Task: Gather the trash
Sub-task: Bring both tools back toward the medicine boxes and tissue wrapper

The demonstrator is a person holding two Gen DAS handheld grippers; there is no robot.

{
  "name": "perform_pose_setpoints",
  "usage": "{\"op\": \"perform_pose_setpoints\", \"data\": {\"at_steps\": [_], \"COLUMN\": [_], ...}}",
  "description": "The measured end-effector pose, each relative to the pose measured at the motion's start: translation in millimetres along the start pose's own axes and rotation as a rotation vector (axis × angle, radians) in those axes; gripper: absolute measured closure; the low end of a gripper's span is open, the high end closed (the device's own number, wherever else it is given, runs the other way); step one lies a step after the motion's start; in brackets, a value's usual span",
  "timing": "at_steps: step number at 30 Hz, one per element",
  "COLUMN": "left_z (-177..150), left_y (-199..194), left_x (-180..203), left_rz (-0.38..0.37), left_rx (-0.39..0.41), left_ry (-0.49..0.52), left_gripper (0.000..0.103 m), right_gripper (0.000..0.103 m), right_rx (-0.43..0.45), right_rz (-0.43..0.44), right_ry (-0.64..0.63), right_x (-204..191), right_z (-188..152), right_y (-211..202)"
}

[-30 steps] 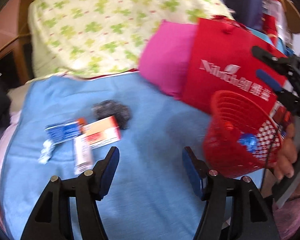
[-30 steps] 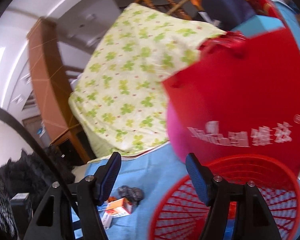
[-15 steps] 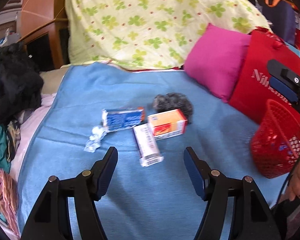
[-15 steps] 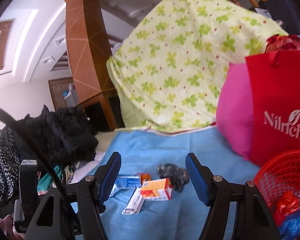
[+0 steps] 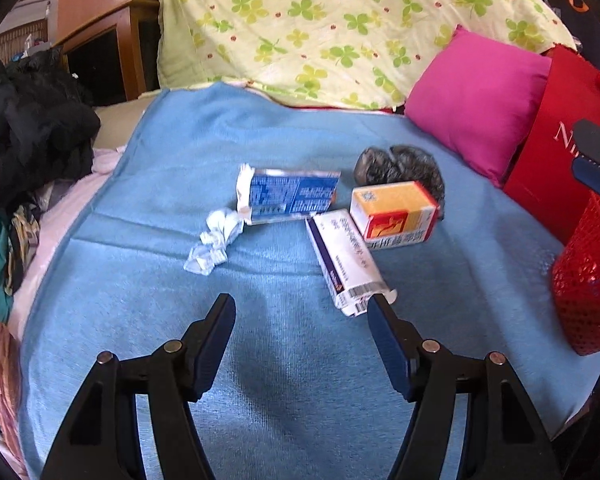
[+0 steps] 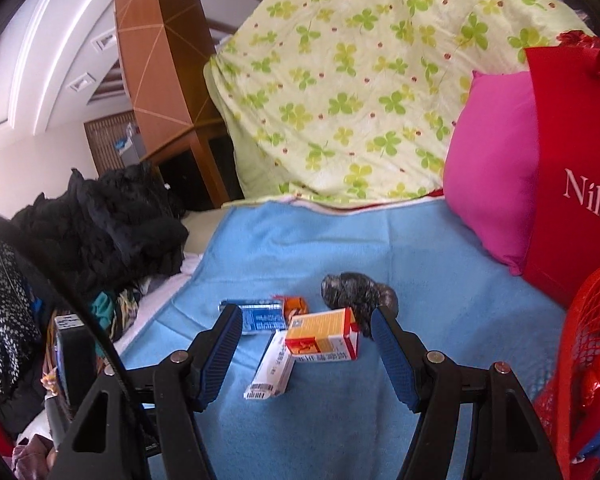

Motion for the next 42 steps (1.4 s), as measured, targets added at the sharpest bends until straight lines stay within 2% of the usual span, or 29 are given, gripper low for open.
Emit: {"op": "perform_pose_setpoints", "data": {"at_steps": [10, 17, 21, 27, 32, 34, 35, 40, 42], "left_z": [11, 19, 24, 29, 29, 30, 31, 35, 37], "left_y": [8, 15, 22, 27, 28, 27, 26, 28, 31], "left_x": [-9, -17, -31, -59, -80, -87, -91, -105, -107], "left_rz": [-0.06, -0.067, -0.052, -0.007, 0.032, 0.049, 0.057, 0.069, 0.071], "left_rx": [-0.008, -0.011, -0.02, -0.028, -0.029, -0.021, -0.017, -0.008, -0.005], "left_ry": [-0.072, -0.077, -0.102, -0.161, -0.176, -0.176, -0.177, -0.207, -0.208], "left_gripper": [0.034, 0.034, 0.034, 0.034, 0.034, 0.034, 0.034, 0.034, 0.034], "right_gripper": [0.032, 0.032, 0.032, 0.032, 0.034, 0.04, 0.042, 0.044, 0.053], "right_rx": [-0.085, -0.156, -0.236, -0.375, -0.454, -0.477, -0.49, -0.531, -0.544], "right_rz": [-0.008, 0.002, 0.037, 0.136, 0.142, 0.131, 0.119, 0.055, 0.011], "right_ry": [0.019, 0.102, 0.183, 0.307, 0.274, 0.238, 0.215, 0.144, 0.098], "right_x": [2, 15, 25, 22, -3, -13, -20, -36, -41], "right_z": [-9, -12, -20, -42, -55, -60, -63, -75, -79], "right_y": [27, 61, 85, 122, 149, 158, 163, 187, 195]}}
Point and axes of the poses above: each gripper's, at about its wrist camera, not at the fingertips, and y roughly the way its jaws point, x to its right, z to its top, the point moved 4 cm from there along y, roughly the way its jaws point, and after that the axes turned 2 degrees about -y, right-handed, at the moved point
